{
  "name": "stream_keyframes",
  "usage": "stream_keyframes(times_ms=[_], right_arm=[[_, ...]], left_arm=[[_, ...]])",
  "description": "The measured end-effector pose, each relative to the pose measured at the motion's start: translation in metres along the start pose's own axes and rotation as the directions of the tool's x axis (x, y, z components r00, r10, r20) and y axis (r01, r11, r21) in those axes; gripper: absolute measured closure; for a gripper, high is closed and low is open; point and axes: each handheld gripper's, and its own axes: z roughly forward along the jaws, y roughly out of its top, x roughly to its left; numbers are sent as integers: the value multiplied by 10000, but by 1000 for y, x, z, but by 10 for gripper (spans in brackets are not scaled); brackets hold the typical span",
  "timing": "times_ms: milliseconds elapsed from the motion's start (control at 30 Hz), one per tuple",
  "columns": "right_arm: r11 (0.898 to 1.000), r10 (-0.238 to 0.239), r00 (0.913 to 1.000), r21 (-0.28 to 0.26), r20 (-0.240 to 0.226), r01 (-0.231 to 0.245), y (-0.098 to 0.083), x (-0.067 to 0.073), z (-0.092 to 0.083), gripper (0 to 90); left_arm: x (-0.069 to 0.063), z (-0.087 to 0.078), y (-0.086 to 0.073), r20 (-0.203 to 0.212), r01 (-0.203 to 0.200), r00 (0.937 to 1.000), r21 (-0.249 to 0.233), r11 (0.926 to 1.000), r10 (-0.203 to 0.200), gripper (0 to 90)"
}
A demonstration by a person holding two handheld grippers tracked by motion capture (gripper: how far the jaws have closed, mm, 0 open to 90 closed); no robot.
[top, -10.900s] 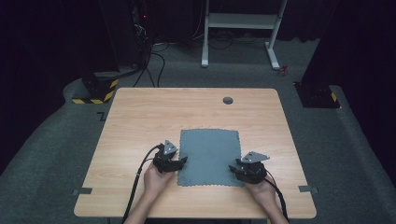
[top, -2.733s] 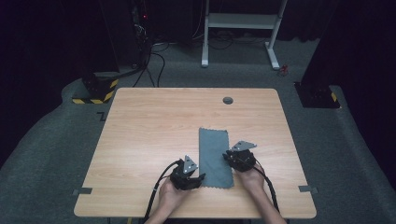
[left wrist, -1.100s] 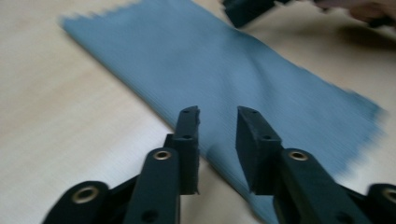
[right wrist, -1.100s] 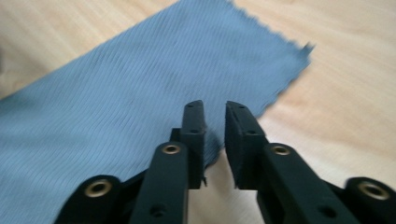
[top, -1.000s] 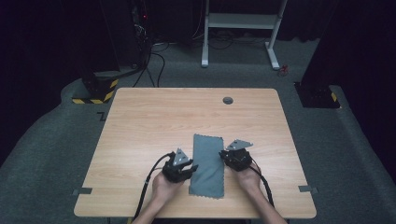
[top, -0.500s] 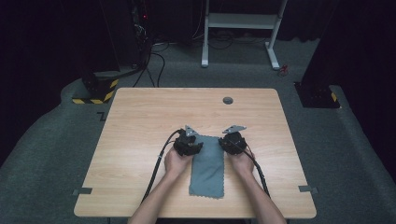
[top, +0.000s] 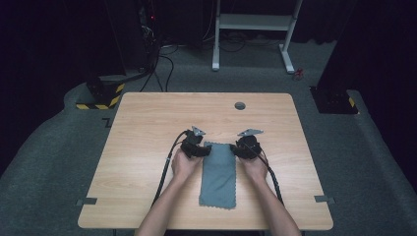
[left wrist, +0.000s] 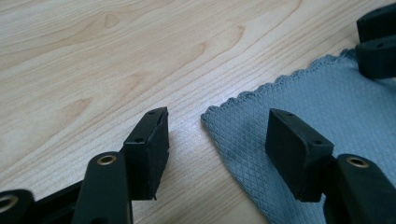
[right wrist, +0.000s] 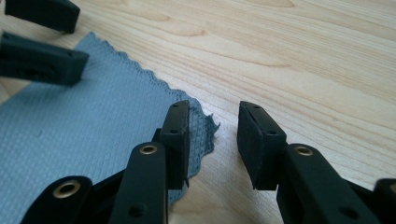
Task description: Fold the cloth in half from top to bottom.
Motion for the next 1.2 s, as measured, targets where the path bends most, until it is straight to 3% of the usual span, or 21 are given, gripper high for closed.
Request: stream_keyframes(times_ms=[133,267,400,467,567,700,800,967,1100,1200], right_arm=[[9997,-220,9995,74,221,218,1,2,0,683],[9991,-419,9991,42,48,419,1,4,2,771],[9995,-316,9992,74,-254,318,2,2,2,863],[9996,-193,9993,223,-306,200,4,3,2,876],[9980,-471,9988,420,-157,477,7,5,3,885],[9977,-466,9988,494,-169,473,9,5,3,889],[9987,-249,9992,439,-302,262,10,3,1,890],[9992,-403,9982,38,-453,405,16,4,-5,891],[9994,-319,9982,81,-513,323,20,5,-4,891],[9990,-446,9978,26,-499,448,27,7,-8,892]], left_arm=[[1,1,0,83,-97,9999,-97,9999,98,434],[-2,1,0,231,-206,9995,-257,9995,212,559],[-1,2,0,448,-287,9985,-348,9990,303,628],[0,2,0,498,-169,9986,-359,9992,187,699],[3,2,1,709,102,9974,-304,9995,-81,786],[4,3,5,1001,127,9949,-81,9999,-118,867],[7,4,5,1179,254,9927,-76,9996,-244,878],[14,-1,5,1317,290,9909,-78,9995,-277,881],[19,-7,8,1472,586,9876,-237,9980,-545,881],[22,-13,15,1445,512,9885,-359,9980,-456,881]])
